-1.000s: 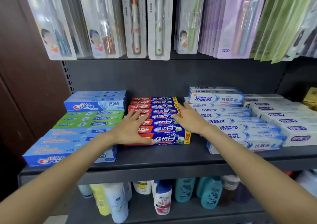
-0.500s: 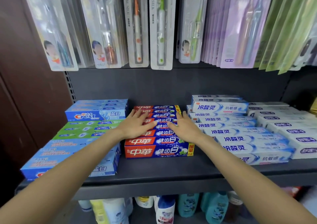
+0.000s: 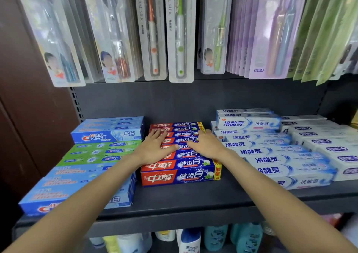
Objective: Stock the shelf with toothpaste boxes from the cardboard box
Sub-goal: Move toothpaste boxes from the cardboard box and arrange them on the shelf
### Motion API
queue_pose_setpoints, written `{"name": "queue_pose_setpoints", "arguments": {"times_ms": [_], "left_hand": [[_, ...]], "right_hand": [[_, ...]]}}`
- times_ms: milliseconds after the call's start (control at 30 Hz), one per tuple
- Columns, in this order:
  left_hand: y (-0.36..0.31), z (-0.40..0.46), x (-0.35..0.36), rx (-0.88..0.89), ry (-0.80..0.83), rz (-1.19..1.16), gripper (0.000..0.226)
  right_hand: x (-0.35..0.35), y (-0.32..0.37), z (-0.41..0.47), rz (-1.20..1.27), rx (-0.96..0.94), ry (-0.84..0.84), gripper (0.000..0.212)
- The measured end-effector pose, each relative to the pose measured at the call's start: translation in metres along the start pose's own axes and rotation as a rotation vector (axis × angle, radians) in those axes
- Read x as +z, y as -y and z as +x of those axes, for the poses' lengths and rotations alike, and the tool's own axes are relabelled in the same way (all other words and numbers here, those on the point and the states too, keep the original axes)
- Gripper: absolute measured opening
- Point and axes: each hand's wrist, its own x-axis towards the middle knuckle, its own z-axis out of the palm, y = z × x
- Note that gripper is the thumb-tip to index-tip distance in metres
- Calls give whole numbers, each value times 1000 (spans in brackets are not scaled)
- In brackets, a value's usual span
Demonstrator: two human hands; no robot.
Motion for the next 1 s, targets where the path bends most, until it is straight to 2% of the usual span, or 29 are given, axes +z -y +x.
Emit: {"name": "queue_pose_setpoints", "arguments": {"times_ms": [467, 600, 667, 733, 800, 867, 933, 1000], "left_hand": [[-3, 7, -4, -11, 41, 70, 80], [-11, -16, -17, 149, -147, 191, 73], [-14, -40, -21, 263, -78, 166, 88], [-15, -62, -14, 314, 66, 242, 116], [-14, -69, -2, 308, 114, 356, 122], [-12, -66, 9, 282, 86, 370, 103], [-13, -64, 14, 281, 42, 371, 81], [-13, -64, 14, 285, 42, 400, 81]], "right_hand": [[1, 1, -1, -20, -40, 27, 71], [-19, -4, -43, -101, -238, -188, 64], [-29, -21, -75, -153, -289, -235, 63], [-32, -39, -104, -180, -289, -151, 67], [-27, -50, -119, -231, -303, -42, 75], [-18, -54, -121, -343, -329, -31, 74], [-14, -53, -119, -359, -348, -120, 64], [-13, -50, -117, -334, -335, -193, 55]]}}
